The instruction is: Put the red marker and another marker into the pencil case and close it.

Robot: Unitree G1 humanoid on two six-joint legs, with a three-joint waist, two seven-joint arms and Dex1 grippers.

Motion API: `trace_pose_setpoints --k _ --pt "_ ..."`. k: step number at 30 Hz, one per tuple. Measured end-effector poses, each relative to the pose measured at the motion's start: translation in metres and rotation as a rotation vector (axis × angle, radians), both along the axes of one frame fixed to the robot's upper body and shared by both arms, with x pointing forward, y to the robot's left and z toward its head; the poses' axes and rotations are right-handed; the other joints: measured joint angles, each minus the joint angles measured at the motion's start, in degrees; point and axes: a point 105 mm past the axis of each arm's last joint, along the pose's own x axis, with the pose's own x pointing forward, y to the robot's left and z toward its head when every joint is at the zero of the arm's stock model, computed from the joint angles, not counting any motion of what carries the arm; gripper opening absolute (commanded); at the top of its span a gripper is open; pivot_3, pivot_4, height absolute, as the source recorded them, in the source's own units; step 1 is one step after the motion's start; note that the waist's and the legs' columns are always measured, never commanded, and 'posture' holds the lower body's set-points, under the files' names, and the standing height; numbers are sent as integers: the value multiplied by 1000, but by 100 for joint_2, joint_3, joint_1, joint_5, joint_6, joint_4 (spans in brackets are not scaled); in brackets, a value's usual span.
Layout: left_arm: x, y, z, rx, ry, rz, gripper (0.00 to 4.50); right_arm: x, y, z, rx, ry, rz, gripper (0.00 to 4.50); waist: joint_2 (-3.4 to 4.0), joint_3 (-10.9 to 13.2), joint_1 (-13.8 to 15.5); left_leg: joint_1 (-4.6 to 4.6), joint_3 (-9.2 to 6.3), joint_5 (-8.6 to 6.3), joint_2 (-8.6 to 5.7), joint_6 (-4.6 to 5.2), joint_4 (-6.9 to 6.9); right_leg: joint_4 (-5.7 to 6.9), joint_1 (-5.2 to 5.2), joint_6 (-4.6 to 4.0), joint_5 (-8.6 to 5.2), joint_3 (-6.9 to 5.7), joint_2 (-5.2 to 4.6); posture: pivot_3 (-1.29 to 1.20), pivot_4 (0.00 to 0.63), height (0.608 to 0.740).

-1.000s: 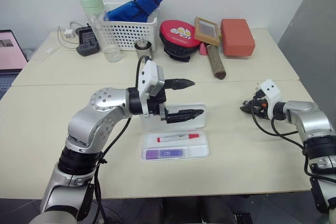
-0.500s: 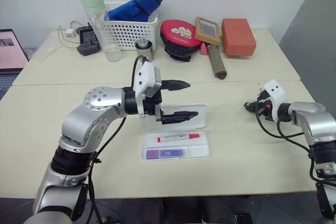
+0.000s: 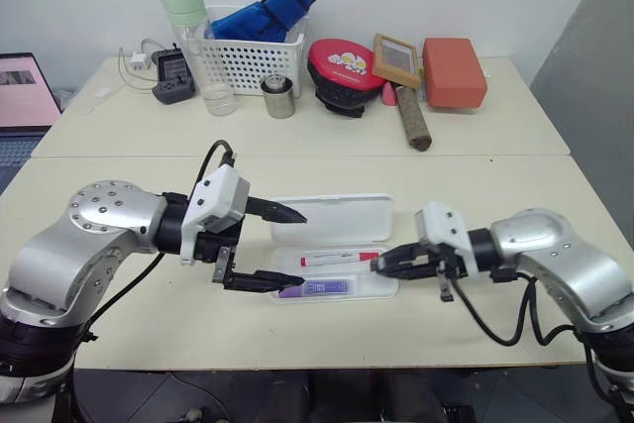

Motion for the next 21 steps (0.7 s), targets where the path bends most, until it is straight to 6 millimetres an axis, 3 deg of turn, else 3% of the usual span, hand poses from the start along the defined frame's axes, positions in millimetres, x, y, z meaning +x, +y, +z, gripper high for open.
trace_pose_setpoints --k 5,11,13,14,21 --pt "-5 0 0 7 1 -13 4500 12 -1 -31 -99 16 -40 308 -1 0 -23 -4 -1 1 10 -2 -4 3 -11 -3 -1 1 1 0 150 740" --pt "-5 0 0 6 2 -6 4500 22 -3 -35 -119 -7 -58 308 -1 0 -27 -2 -1 1 10 -1 -3 5 -10 -3 -1 1 5 0 150 740" --pt "-5 1 -1 7 3 1 4500 21 -4 -35 -122 1 -50 1006 -1 0 -28 -2 -1 1 10 -1 -3 5 -10 -3 -1 1 4 0 150 740" --pt "-5 1 -1 7 2 2 4500 21 -4 -35 -122 4 -45 1095 -1 0 -28 -2 -1 1 10 -1 -3 5 -10 -3 -1 1 4 0 150 740" --pt "-6 2 -3 11 9 11 4500 19 -3 -36 -123 15 -30 2806 -1 0 -29 -2 0 0 10 -1 -3 5 -10 -3 -1 1 4 0 150 740"
